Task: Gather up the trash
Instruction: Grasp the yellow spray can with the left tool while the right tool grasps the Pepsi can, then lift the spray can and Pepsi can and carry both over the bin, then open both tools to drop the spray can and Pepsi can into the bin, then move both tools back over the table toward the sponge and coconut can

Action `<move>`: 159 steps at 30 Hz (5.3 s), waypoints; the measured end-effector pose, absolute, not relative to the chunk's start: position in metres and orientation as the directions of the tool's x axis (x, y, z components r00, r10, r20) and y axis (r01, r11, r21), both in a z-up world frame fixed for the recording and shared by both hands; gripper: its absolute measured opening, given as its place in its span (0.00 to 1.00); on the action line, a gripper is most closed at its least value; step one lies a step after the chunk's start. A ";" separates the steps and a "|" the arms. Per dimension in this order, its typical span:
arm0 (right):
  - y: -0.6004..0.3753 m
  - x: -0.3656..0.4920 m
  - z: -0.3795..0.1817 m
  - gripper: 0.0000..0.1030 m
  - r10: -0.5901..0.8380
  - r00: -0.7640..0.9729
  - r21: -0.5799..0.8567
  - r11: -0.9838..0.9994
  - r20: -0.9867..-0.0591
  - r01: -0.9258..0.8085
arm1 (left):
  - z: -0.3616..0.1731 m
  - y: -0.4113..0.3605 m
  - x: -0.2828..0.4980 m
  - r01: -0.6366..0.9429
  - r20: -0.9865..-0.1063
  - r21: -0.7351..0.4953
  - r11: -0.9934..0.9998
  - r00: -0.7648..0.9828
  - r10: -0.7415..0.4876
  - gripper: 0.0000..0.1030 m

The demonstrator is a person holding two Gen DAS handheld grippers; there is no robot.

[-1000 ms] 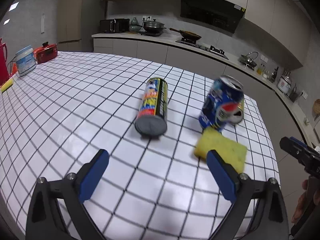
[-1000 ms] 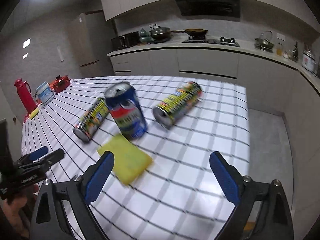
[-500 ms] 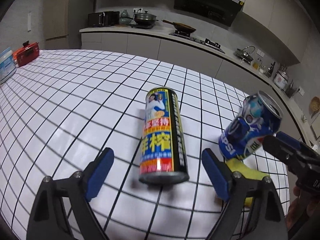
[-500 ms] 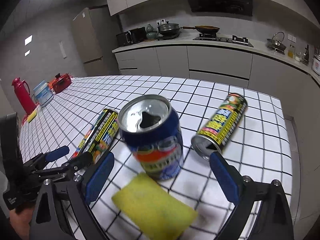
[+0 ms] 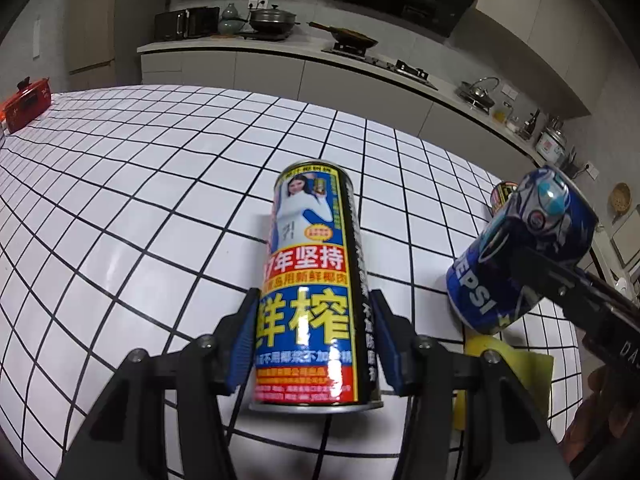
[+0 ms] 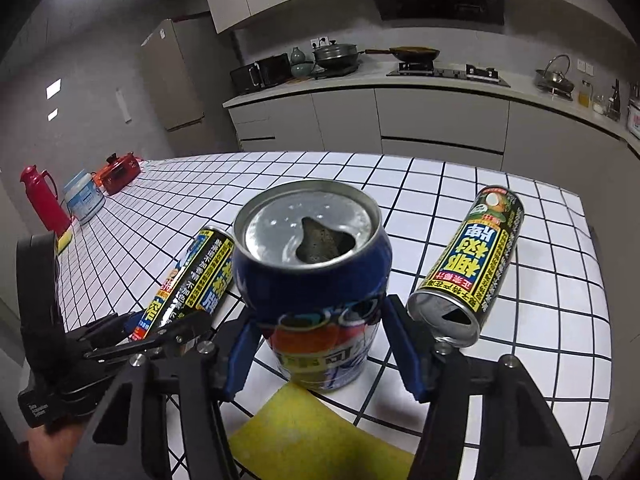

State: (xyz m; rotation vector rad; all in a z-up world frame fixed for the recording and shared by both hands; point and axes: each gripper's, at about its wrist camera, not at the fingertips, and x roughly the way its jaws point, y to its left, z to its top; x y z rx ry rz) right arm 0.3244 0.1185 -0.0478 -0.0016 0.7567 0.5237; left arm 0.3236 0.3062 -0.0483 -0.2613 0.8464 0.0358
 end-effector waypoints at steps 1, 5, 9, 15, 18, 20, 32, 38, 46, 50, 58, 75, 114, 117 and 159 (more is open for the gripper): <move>0.118 0.322 -0.046 0.60 0.455 0.610 0.181 0.871 -0.648 -0.457 | -0.048 0.307 0.324 -0.134 -0.744 -0.213 0.968 0.664 -0.072 0.53; 0.118 0.316 -0.042 0.59 0.457 0.614 0.167 0.867 -0.643 -0.469 | -0.043 0.312 0.313 -0.140 -0.734 -0.223 0.965 0.675 -0.071 0.53; 0.121 0.305 -0.041 0.59 0.452 0.607 0.128 0.857 -0.654 -0.500 | -0.039 0.318 0.301 -0.159 -0.728 -0.223 0.962 0.683 -0.056 0.53; 0.126 0.295 -0.037 0.59 0.470 0.615 0.122 0.846 -0.633 -0.519 | -0.037 0.331 0.287 -0.196 -0.727 -0.225 0.954 0.686 -0.030 0.53; 0.129 0.290 -0.032 0.59 0.482 0.614 0.122 0.837 -0.625 -0.533 | -0.036 0.334 0.278 -0.208 -0.725 -0.223 0.952 0.689 -0.019 0.53; 0.130 0.285 -0.031 0.59 0.491 0.610 0.126 0.831 -0.622 -0.541 | -0.035 0.334 0.273 -0.210 -0.722 -0.225 0.952 0.691 -0.018 0.53; 0.102 0.255 -0.020 0.59 0.449 0.652 0.103 0.862 -0.611 -0.497 | -0.024 0.315 0.247 -0.190 -0.699 -0.209 0.959 0.715 -0.011 0.53; 0.069 0.239 -0.018 0.59 0.405 0.677 0.096 0.890 -0.614 -0.445 | -0.014 0.289 0.235 -0.157 -0.681 -0.202 0.967 0.731 -0.024 0.53; 0.023 0.211 -0.011 0.59 0.367 0.703 0.083 0.911 -0.609 -0.403 | -0.005 0.250 0.221 -0.106 -0.669 -0.198 0.974 0.741 -0.055 0.53; -0.002 0.197 -0.006 0.59 0.347 0.716 0.077 0.921 -0.605 -0.381 | 0.000 0.229 0.214 -0.079 -0.663 -0.193 0.978 0.746 -0.071 0.53; -0.054 0.173 0.002 0.59 0.306 0.744 0.075 0.942 -0.594 -0.327 | 0.009 0.181 0.203 -0.014 -0.651 -0.188 0.982 0.750 -0.114 0.53; -0.194 0.120 0.008 0.59 0.196 0.794 0.094 0.980 -0.575 -0.174 | 0.023 0.050 0.176 0.162 -0.634 -0.183 0.970 0.734 -0.242 0.53; -0.388 0.101 -0.187 0.59 0.102 0.566 0.017 0.988 -0.818 -0.154 | -0.120 -0.168 0.158 0.273 -0.821 -0.258 0.927 0.443 -0.359 0.53; -0.385 0.102 -0.203 0.59 0.115 0.551 0.009 0.982 -0.827 -0.191 | -0.130 -0.175 0.160 0.258 -0.831 -0.275 0.926 0.421 -0.364 0.53; -0.380 0.140 -0.175 1.00 0.080 0.485 0.061 0.997 -0.871 -0.056 | -0.026 -0.145 0.152 0.191 -0.744 -0.129 0.973 0.631 -0.222 0.97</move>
